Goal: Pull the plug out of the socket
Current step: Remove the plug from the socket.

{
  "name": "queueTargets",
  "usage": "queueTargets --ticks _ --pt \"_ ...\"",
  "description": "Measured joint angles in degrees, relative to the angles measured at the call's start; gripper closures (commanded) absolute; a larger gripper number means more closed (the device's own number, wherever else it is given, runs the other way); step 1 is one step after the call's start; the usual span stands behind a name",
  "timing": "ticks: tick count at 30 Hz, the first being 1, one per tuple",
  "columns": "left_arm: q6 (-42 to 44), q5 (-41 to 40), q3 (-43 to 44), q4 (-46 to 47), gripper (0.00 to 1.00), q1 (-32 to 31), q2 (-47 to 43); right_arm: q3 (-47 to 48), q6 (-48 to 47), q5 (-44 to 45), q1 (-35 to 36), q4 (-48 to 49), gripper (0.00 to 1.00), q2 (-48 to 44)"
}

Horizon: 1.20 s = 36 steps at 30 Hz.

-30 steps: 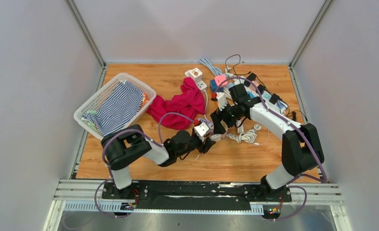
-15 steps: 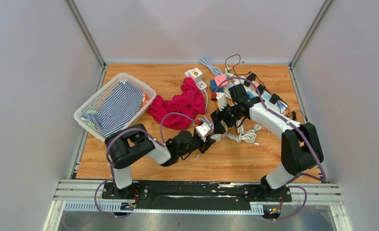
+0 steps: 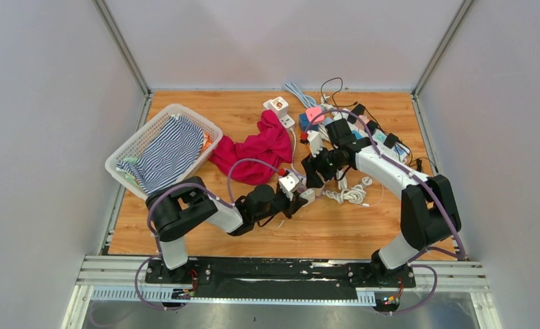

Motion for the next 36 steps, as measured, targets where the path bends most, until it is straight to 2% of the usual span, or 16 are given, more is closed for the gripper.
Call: queueTargets --ticks 9,18,22,30,36 --pt "-5.4 2.4 2.2 -6.3 1.00 0.9 -1.6 0.3 -1.2 0.1 0.1 0.2 0.72 0.0" --pt "3.5 -0.7 3.3 -14.1 1.00 0.2 -4.9 0.5 -1.7 0.3 0.6 -0.1 0.80 0.3" --pt "4.2 -0.8 3.4 -14.6 1.00 0.0 -5.0 0.7 -1.8 0.4 0.7 -0.4 0.82 0.5" --pt "-4.9 4.2 3.8 -15.9 1.00 2.2 -5.5 1.1 -1.8 0.4 0.7 -0.4 0.83 0.8" --pt "-3.1 -1.8 3.8 -19.0 1.00 0.0 -7.3 1.2 -1.5 0.3 0.9 -0.5 0.83 0.9"
